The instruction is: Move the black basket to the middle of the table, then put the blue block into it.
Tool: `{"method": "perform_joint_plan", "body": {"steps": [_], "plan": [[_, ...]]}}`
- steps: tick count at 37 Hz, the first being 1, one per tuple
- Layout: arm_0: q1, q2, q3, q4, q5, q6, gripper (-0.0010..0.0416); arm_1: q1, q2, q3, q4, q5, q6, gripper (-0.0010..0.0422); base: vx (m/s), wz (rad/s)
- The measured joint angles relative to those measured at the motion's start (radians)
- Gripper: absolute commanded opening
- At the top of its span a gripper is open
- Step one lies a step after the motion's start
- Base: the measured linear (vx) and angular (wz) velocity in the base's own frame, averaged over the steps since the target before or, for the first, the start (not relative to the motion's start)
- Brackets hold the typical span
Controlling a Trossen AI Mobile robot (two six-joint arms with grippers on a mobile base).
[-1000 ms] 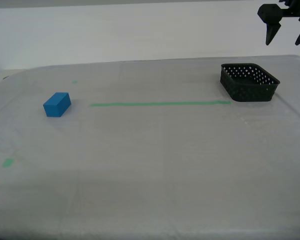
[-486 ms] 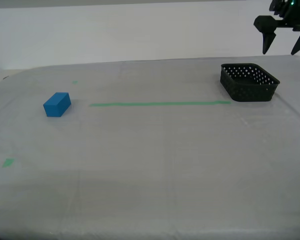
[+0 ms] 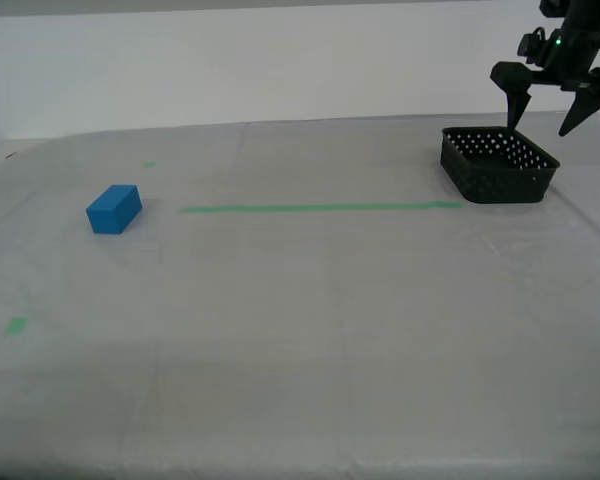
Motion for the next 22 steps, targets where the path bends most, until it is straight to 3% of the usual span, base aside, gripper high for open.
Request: {"method": "perform_joint_plan", "body": {"steps": [17,22], "plan": [[-0.003,0.181,0.134,0.007,0.019,0.001,0.0400,0.000,0.000,0.000,0.000,0.000,0.000,0.0000,0.000,0.000],[-0.002,0.208,0.125,0.026,0.021,0.002,0.0400,0.000,0.000,0.000,-0.001,0.000,0.000,0.0000,0.000,0.000]]}}
